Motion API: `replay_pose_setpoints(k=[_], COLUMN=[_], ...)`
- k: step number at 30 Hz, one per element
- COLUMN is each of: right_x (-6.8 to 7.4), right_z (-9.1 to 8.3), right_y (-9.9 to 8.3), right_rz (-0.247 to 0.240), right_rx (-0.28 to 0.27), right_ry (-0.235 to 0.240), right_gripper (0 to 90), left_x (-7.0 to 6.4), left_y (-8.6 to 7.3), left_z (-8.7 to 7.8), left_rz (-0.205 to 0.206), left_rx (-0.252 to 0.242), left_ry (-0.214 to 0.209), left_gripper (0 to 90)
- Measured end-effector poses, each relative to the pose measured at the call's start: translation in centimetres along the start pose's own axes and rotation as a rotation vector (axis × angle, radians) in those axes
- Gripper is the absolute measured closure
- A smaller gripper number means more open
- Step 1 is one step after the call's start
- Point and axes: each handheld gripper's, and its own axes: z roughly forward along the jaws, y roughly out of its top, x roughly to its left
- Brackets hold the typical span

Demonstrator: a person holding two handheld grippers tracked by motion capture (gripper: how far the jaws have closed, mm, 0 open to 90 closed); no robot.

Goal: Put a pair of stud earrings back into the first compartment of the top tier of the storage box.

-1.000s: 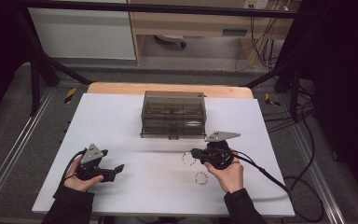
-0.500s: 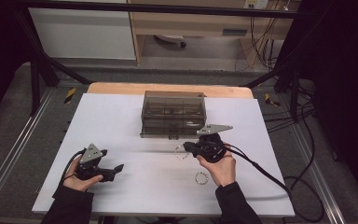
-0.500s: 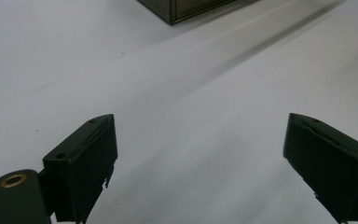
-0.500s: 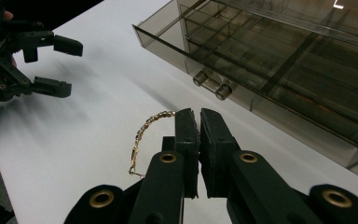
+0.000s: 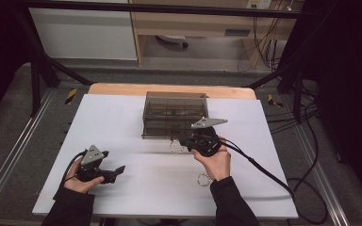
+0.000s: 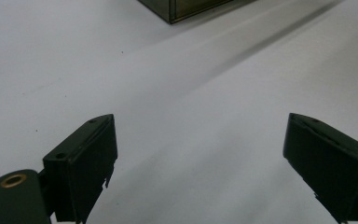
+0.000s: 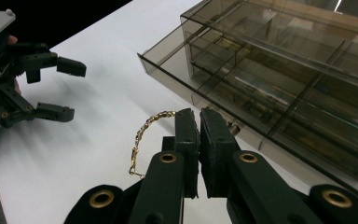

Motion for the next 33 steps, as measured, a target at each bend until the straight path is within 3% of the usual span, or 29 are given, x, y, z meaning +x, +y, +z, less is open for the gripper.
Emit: replay_pose_setpoints(k=[21, 33], right_x=[1.1, 0.7], right_z=[2.2, 4.5], right_y=[3.6, 4.5], right_rz=[-0.015, 0.0], right_rx=[-0.026, -0.017], right_ry=[-0.013, -0.026], right_gripper=[86.2, 86.2], left_x=[0.1, 0.1], left_y=[0.0, 0.0], left_z=[0.0, -0.1], left_rz=[-0.003, -0.005], left_rx=[0.0, -0.003], left_ry=[0.0, 0.0], left_gripper=[9.8, 9.8])
